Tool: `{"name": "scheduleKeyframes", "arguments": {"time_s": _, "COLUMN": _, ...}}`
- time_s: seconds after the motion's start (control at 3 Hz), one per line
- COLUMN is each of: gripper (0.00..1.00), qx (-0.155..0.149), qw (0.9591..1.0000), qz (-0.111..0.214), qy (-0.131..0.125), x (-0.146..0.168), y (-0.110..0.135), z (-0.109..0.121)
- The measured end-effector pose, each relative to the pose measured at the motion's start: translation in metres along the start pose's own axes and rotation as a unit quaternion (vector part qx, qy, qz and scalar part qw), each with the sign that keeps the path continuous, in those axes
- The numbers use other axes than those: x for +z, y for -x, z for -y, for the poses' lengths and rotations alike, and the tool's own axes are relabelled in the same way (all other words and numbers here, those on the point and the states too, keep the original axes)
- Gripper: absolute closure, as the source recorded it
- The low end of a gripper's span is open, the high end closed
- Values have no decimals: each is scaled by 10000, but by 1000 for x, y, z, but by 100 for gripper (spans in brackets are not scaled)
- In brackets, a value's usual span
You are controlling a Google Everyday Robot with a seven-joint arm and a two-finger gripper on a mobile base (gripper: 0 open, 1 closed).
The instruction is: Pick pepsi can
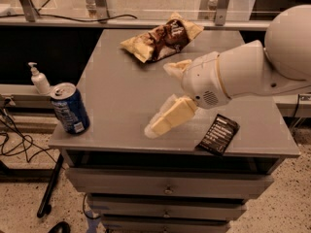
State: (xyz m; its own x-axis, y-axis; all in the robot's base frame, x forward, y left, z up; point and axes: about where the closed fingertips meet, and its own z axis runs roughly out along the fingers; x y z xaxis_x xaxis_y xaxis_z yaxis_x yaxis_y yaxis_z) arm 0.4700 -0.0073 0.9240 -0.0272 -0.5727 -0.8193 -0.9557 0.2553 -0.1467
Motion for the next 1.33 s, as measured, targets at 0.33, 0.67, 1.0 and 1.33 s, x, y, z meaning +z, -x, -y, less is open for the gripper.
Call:
{"name": "scheduleKeyframes", "arguments": {"time_s": 0.33, "gripper": 0, "qx": -145, "qw": 9993, "qz": 307, "qy": 145, "x": 48, "y": 8, "z": -10}}
{"name": "scheduleKeyframes", "arguments": {"time_s": 0.67, "gripper": 0, "qx": -185, "qw": 9971, "qz": 649, "qy": 360, "x": 102, "y": 18, "z": -28}}
{"name": "scheduleKeyframes", "arguments": {"time_s": 1.0, "gripper": 0, "qx": -230, "qw": 9927, "qz": 1057, "qy": 536, "x": 148, "y": 39, "z": -43}}
{"name": "scheduleKeyframes", "arguments": {"time_s": 1.33, "gripper": 0, "qx": -279, "qw": 9873, "qz": 1413, "qy": 668, "x": 188, "y": 63, "z": -49}}
